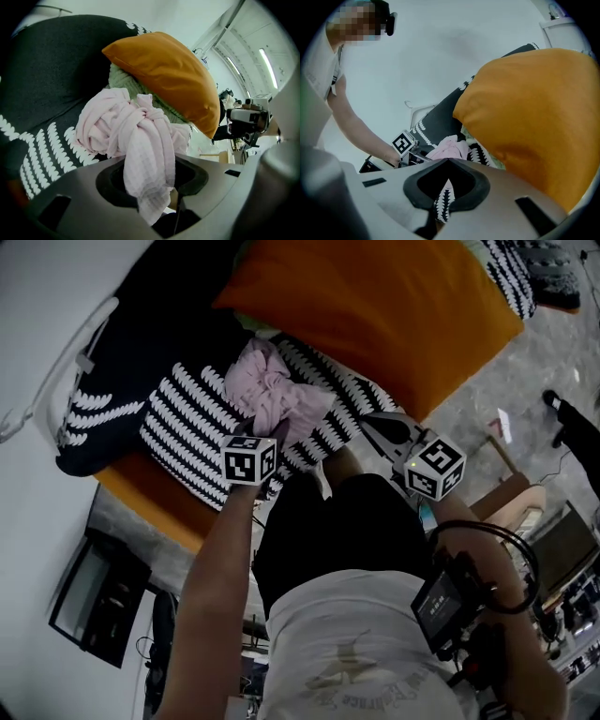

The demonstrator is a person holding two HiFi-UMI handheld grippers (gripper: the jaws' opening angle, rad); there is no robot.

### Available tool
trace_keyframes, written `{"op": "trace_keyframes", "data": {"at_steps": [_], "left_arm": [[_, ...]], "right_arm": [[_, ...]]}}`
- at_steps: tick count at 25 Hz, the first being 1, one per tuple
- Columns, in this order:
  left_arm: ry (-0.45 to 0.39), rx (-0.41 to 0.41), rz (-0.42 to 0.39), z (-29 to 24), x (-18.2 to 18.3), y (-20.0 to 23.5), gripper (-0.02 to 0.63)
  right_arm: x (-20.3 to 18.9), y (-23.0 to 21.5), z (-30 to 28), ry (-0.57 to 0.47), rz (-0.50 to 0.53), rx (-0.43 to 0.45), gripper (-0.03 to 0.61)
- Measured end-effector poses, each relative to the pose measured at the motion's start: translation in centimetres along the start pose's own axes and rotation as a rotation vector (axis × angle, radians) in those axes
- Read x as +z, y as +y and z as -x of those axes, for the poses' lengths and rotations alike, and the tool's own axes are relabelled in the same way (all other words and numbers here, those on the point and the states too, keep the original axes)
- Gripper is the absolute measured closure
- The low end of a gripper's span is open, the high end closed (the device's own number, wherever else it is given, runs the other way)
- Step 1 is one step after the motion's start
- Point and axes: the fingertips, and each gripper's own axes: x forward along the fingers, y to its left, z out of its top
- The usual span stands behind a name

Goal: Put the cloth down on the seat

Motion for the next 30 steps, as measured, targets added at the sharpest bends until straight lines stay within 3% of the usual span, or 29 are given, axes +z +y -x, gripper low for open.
{"op": "trace_keyframes", "data": {"at_steps": [16,30], "left_arm": [[0.047,0.030,-0.113,-5.2,0.0,0.9,0.407],[0.030,0.020,-0.103,-3.6,-1.1,0.7,0.302]], "right_arm": [[-2.3,-2.1,0.1,-0.062,-0.079,-0.006,0.563],[-4.0,-1.7,1.0,-0.067,-0.075,-0.004,0.563]]}}
